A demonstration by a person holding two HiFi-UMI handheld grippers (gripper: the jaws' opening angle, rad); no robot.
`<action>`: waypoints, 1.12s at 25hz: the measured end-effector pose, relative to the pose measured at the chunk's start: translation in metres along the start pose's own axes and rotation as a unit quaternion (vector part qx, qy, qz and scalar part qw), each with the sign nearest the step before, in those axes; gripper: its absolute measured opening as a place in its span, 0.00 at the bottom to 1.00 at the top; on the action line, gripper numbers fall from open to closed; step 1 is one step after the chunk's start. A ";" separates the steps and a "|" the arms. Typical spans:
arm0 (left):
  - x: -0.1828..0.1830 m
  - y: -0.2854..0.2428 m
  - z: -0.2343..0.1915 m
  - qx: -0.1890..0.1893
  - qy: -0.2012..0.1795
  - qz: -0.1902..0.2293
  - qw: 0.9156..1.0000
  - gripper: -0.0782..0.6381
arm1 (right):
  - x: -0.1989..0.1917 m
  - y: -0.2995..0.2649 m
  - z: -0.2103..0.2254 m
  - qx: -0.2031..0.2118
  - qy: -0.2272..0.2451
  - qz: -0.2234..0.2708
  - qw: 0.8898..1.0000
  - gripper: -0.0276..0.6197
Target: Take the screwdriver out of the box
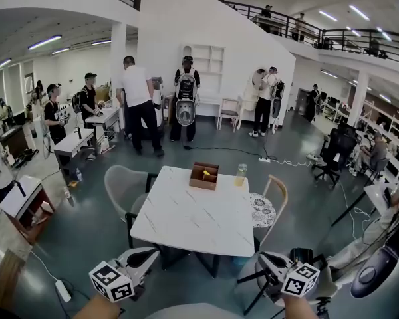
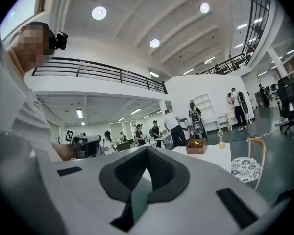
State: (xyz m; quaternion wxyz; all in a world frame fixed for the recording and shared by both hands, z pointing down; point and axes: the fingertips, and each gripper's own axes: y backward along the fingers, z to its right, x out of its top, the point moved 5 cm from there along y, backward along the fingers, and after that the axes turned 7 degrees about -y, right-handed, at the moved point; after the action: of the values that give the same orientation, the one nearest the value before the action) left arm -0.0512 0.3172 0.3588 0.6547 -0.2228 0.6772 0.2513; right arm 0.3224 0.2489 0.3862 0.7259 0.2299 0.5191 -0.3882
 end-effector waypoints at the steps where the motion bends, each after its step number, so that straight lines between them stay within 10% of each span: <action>1: 0.000 -0.006 0.004 0.001 0.004 0.001 1.000 0.12 | 0.000 0.005 0.005 0.002 -0.001 0.000 1.000 0.05; 16: -0.012 -0.063 0.010 -0.018 0.010 -0.017 1.000 0.12 | -0.013 0.026 0.049 -0.003 -0.011 -0.004 1.000 0.05; 28: -0.026 -0.091 -0.103 -0.062 0.025 0.009 0.998 0.12 | 0.007 -0.063 0.054 -0.050 0.012 -0.009 0.999 0.06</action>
State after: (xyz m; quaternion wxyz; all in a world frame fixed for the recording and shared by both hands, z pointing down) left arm -0.0722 0.1811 0.3824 0.6203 -0.2628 0.6782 0.2935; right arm 0.3039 0.1692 0.4035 0.7264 0.1935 0.5489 -0.3654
